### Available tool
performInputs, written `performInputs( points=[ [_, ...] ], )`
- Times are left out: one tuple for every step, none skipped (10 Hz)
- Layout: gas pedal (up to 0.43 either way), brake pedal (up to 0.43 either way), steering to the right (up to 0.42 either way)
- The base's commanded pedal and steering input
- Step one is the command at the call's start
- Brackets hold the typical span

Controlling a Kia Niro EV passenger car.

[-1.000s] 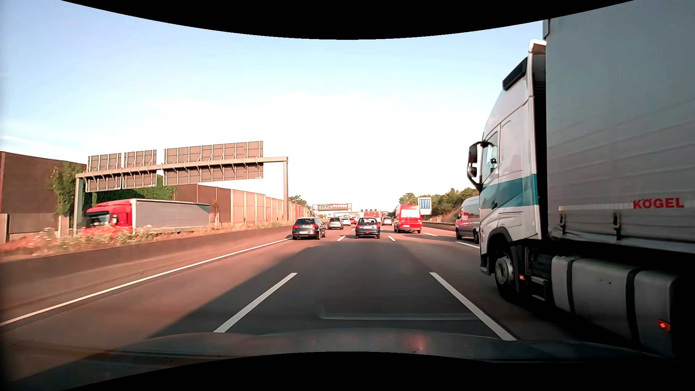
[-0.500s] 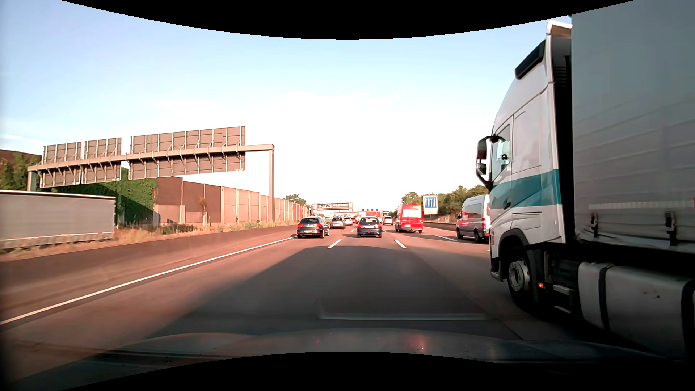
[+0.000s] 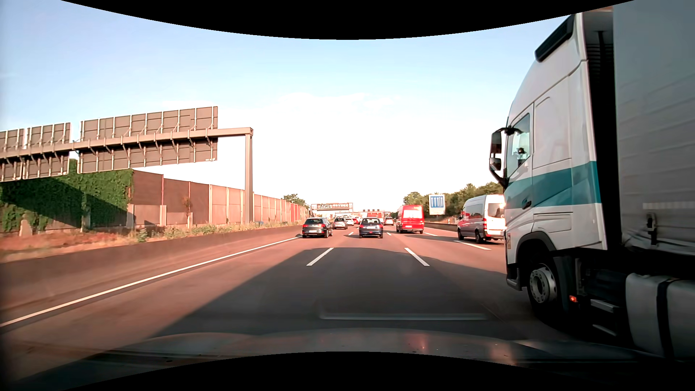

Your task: Follow the waypoints while adhering to traffic rules and regulations

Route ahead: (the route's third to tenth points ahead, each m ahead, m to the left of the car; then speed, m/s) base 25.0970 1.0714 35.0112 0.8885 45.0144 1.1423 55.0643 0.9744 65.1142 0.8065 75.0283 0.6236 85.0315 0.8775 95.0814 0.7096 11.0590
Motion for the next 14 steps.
performInputs(
  points=[
    [0.138,0.000,-0.005],
    [0.150,0.000,-0.005],
    [0.150,0.000,-0.005],
    [0.150,0.000,-0.005],
    [0.150,0.000,-0.004],
    [0.150,0.000,-0.003],
    [0.150,0.000,0.000],
    [0.150,0.000,0.000],
    [0.150,0.000,0.000],
    [0.150,0.000,0.000],
    [0.150,0.000,0.000],
    [0.150,0.000,0.000],
    [0.150,0.000,0.000],
    [0.150,0.000,0.000]
  ],
)
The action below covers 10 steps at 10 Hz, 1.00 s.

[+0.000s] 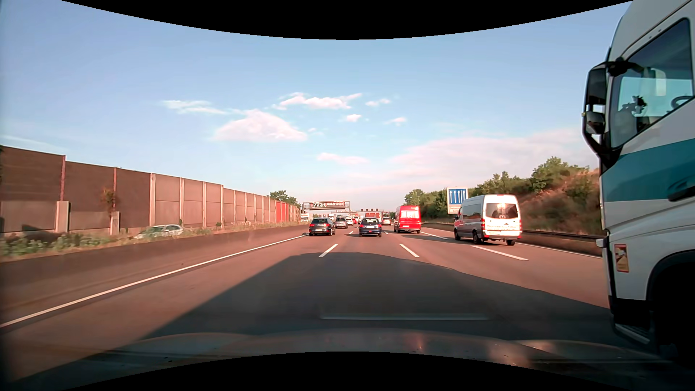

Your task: Follow the waypoints while adhering to traffic rules and regulations

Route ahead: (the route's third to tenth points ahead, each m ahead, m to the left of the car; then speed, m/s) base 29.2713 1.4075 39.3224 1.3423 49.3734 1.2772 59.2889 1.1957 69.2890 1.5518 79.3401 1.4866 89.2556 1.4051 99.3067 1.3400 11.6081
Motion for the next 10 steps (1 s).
performInputs(
  points=[
    [0.150,0.000,0.000],
    [0.150,0.000,0.000],
    [0.150,0.000,0.000],
    [0.150,0.000,0.000],
    [0.150,0.000,0.000],
    [0.150,0.000,-0.001],
    [0.150,0.000,-0.001],
    [0.150,0.000,-0.004],
    [0.150,0.000,-0.004],
    [0.150,0.000,-0.004]
  ],
)
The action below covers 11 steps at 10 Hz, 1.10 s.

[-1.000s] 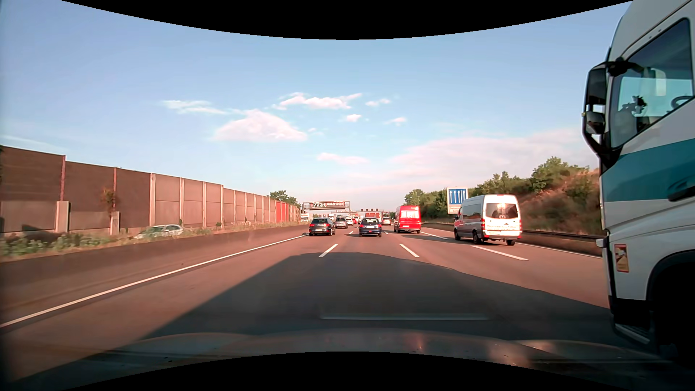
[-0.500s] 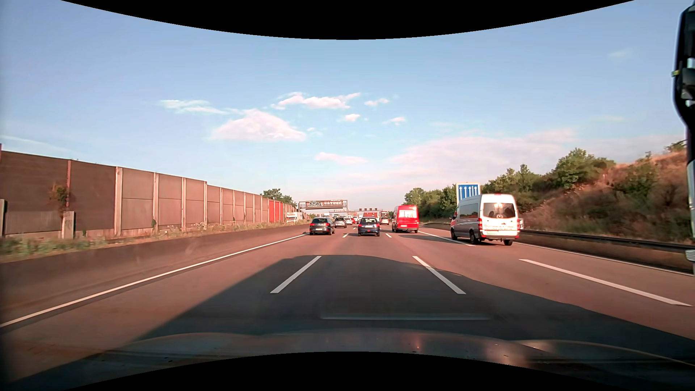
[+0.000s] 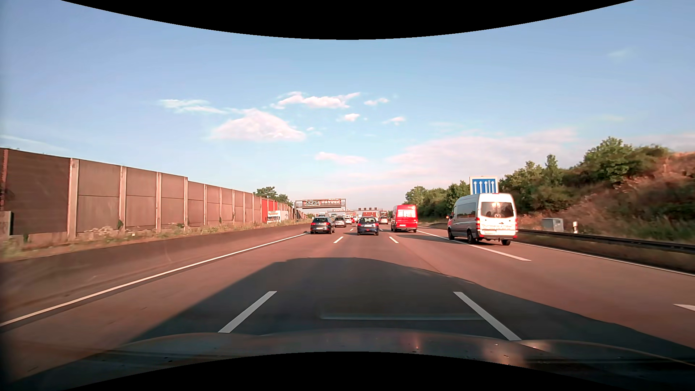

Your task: Follow the waypoints while adhering to traffic rules and regulations

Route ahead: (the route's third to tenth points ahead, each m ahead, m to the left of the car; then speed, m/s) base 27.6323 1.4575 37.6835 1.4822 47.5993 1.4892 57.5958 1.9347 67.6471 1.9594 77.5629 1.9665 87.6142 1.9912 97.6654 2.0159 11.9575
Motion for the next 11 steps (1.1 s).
performInputs(
  points=[
    [0.150,0.000,-0.004],
    [0.150,0.000,-0.004],
    [0.150,0.000,-0.004],
    [0.150,0.000,-0.004],
    [0.150,0.000,-0.004],
    [0.157,0.000,-0.005],
    [0.157,0.000,-0.006],
    [0.169,0.000,-0.005],
    [0.169,0.000,-0.006],
    [0.169,0.000,-0.005],
    [0.169,0.000,-0.006]
  ],
)
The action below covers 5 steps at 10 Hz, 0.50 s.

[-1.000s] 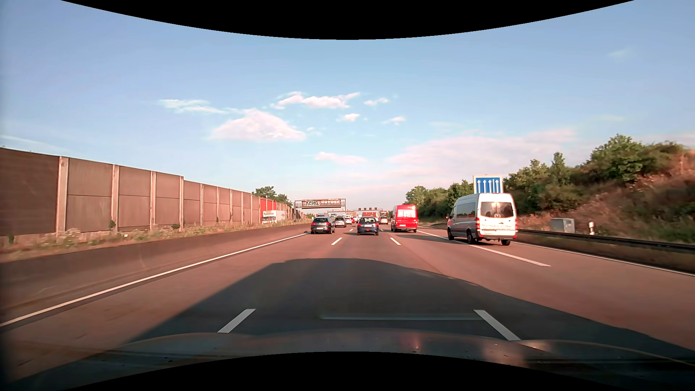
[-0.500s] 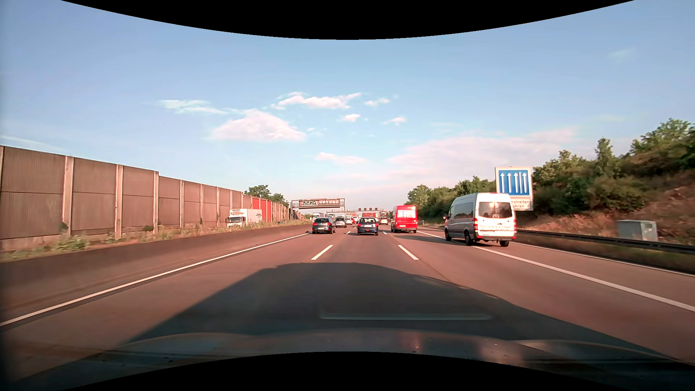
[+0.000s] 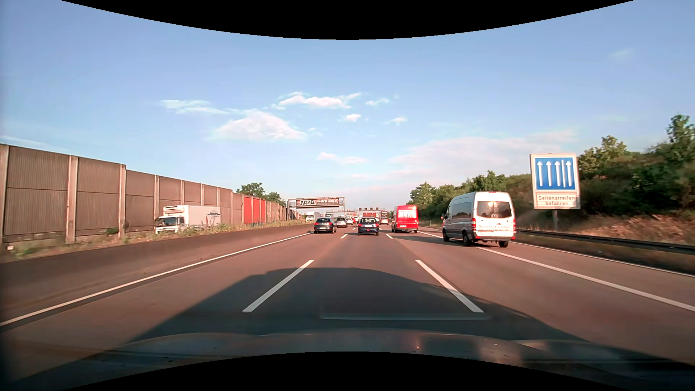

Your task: Follow the waypoints while adhering to traffic rules and regulations

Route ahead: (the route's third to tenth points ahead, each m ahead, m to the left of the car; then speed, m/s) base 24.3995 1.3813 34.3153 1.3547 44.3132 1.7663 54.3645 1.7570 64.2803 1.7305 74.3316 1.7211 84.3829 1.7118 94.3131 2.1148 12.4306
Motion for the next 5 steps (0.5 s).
performInputs(
  points=[
    [0.177,0.000,-0.006],
    [0.177,0.000,-0.005],
    [0.177,0.000,-0.005],
    [0.177,0.000,-0.006],
    [0.177,0.000,-0.006]
  ],
)
